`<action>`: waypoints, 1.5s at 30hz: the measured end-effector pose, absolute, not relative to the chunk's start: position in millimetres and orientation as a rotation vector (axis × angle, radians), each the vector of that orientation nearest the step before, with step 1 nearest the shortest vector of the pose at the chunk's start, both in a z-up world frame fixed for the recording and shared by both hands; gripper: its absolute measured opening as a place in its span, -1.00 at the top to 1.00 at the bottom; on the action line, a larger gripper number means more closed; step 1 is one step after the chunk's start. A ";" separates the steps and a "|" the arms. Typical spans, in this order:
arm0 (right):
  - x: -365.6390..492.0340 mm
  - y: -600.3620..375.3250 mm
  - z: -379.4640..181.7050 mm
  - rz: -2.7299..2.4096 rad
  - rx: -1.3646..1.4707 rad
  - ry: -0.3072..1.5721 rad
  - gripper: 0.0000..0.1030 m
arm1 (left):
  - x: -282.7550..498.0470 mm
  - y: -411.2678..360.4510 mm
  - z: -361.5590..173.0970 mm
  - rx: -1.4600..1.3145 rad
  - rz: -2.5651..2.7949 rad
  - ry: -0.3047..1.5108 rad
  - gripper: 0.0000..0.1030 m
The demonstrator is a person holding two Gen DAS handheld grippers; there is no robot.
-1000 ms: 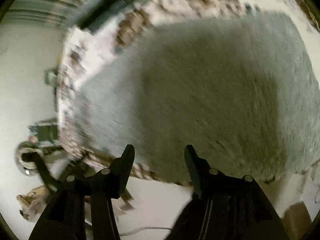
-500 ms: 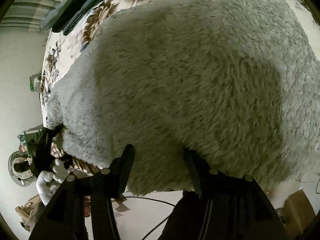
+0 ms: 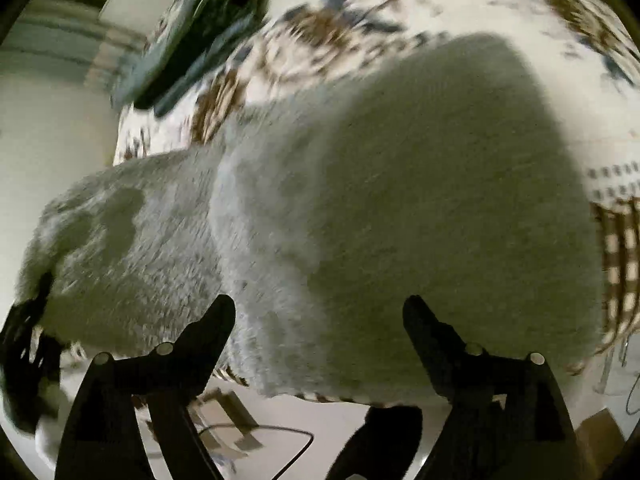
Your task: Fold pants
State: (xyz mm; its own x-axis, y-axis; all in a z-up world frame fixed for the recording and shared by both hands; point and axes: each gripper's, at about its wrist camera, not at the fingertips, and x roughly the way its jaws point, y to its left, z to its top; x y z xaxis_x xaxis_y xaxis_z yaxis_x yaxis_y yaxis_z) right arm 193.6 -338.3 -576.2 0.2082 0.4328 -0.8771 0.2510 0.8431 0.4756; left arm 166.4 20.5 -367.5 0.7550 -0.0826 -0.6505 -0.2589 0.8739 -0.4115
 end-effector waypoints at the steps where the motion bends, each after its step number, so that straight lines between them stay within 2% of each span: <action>1: 191.5 -349.6 -573.5 0.128 0.619 1.370 -0.85 | 166.8 -3.9 -358.3 -0.493 0.060 0.719 0.74; 5: 170.6 -424.9 -564.8 0.041 0.679 1.337 -0.91 | 172.4 -122.8 -350.7 -0.405 -0.111 0.788 0.74; 11: 120.2 -549.8 -573.4 -0.147 0.701 1.334 -0.92 | 177.8 -281.1 -410.8 -0.238 -0.301 0.949 0.74; 15: 91.5 -612.5 -575.8 -0.239 0.714 1.327 -0.92 | 178.7 -341.2 -452.8 -0.108 -0.367 1.070 0.71; 17: 81.0 -633.4 -574.8 -0.256 0.736 1.317 -0.92 | 179.6 -357.3 -461.3 -0.060 -0.384 1.122 0.62; 18: 77.3 -642.1 -574.0 -0.258 0.752 1.312 -0.92 | 179.1 -357.3 -462.9 -0.051 -0.386 1.134 0.37; 19: 75.7 -646.9 -572.7 -0.256 0.763 1.308 -0.92 | 178.2 -357.6 -459.6 -0.063 -0.410 1.146 -0.06; 20: 72.7 -654.2 -570.6 -0.250 0.778 1.295 -0.92 | 177.3 -354.6 -454.2 -0.093 -0.440 1.154 -0.30; 21: 74.1 -655.6 -569.9 -0.246 0.789 1.284 -0.92 | 175.3 -352.2 -446.7 -0.123 -0.458 1.154 -0.67; 22: 74.3 -659.4 -569.0 -0.238 0.808 1.272 -0.92 | 174.1 -345.8 -434.0 -0.156 -0.474 1.145 -0.76; 26: 98.1 -649.8 -572.6 -0.166 0.906 1.235 -0.92 | 171.6 -301.6 -396.9 -0.234 -0.418 1.104 -0.76; 29: 127.5 -626.7 -582.1 -0.041 0.969 1.236 -0.92 | 179.5 -242.0 -396.9 -0.183 -0.227 1.077 -0.76; 33: 177.3 -584.7 -621.9 0.139 1.007 1.311 -0.97 | 189.6 -166.0 -448.9 -0.159 -0.020 1.193 -0.76; 36: 193.0 -561.5 -649.1 0.189 1.050 1.414 -0.98 | 182.5 -142.0 -489.2 -0.166 0.017 1.293 -0.76; 38: 191.1 -550.6 -649.4 0.242 1.075 1.414 -0.84 | 175.1 -140.5 -508.2 -0.127 0.030 1.328 -0.76; 40: 180.6 -546.6 -637.4 0.227 1.019 1.369 0.36 | 168.7 -138.9 -522.5 -0.114 0.032 1.346 -0.81; 43: 167.8 -555.9 -636.6 0.096 0.960 1.394 0.38 | 166.7 -136.3 -538.9 -0.150 0.002 1.365 -0.96; 45: 165.3 -558.6 -637.1 0.010 0.881 1.414 0.37 | 168.6 -139.4 -535.6 -0.167 -0.012 1.366 -0.96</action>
State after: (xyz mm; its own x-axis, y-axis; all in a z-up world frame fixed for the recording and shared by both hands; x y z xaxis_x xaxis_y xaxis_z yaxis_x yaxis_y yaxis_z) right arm 165.3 -558.6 -637.1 0.2114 0.4976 -0.8412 0.4851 0.6937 0.5323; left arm 168.6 -139.4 -535.6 0.2052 -0.1056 -0.9730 -0.0888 0.9880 -0.1260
